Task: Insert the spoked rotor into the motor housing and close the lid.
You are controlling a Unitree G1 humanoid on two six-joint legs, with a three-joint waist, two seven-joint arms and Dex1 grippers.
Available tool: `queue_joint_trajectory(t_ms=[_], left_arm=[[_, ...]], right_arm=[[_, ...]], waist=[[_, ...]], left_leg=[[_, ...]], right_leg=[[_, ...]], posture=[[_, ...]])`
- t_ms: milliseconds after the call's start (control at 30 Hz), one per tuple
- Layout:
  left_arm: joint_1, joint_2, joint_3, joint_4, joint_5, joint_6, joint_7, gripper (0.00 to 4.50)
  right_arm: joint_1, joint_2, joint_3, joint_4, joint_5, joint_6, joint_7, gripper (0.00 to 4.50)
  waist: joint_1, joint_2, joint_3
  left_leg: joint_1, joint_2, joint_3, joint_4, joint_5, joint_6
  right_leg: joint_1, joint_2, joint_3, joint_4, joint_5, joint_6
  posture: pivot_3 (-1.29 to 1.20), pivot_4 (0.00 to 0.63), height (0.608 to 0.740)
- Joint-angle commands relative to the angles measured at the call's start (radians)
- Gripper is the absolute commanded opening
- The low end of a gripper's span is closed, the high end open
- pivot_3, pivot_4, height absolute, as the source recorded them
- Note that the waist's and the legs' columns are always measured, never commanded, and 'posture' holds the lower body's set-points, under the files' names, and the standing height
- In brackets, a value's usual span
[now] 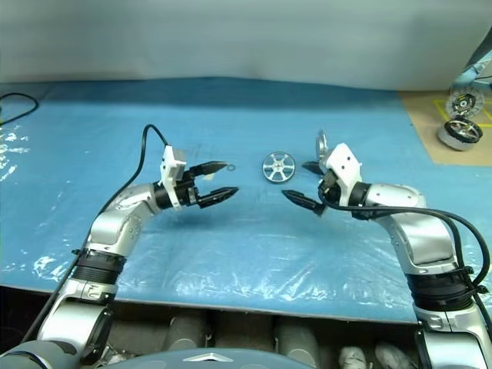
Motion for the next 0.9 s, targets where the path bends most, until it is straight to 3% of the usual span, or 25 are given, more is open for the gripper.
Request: queue_joint_trajectory(t_ms=[33,500,800,900], left_arm=[[0.003,0.001,0.007,-0.041,-0.002,-0.019,0.005,4.46],[0.011,-0.015,0.007,-0.013,0.007,-0.048,0.012,4.46],[-0.028,-0.027,0.0,0.039,0.021,-0.072,-0.002,4.46],[-0.038,-0.03,-0.002,0.053,0.027,-0.078,-0.004,4.46]], right_arm=[[-0.016,-0.03,-0.012,0.003,-0.001,-0.026,0.027,4.46],[-0.028,-0.183,-0.064,0.074,-0.018,-0.062,0.122,4.46],[-0.128,-0.298,-0.011,0.351,-0.216,-0.313,0.138,4.46],[-0.236,-0.301,0.052,0.467,-0.294,-0.409,0.173,4.46]], waist=[[0.0,0.0,0.0],[0.001,0.0,0.0],[-0.001,0.0,0.0],[-0.005,0.0,0.0]], left_leg=[[0.0,0.0,0.0,0.0,0.0,0.0],[0.0,0.0,0.0,0.0,0.0,0.001],[0.0,0.0,0.0,0.002,-0.002,0.004],[0.0,-0.001,0.0,0.002,0.0,0.007]], right_leg=[[0.0,0.0,0.0,0.0,0.0,0.0],[0.0,0.0,0.0,0.0,0.0,0.0],[0.0,0.0,0.0,0.001,0.0,0.0],[0.0,0.0,0.0,0.002,0.0,0.0]], posture=[[0.0,0.15,0.74],[0.0,0.15,0.74],[0.0,0.15,0.74],[0.0,0.15,0.74]])
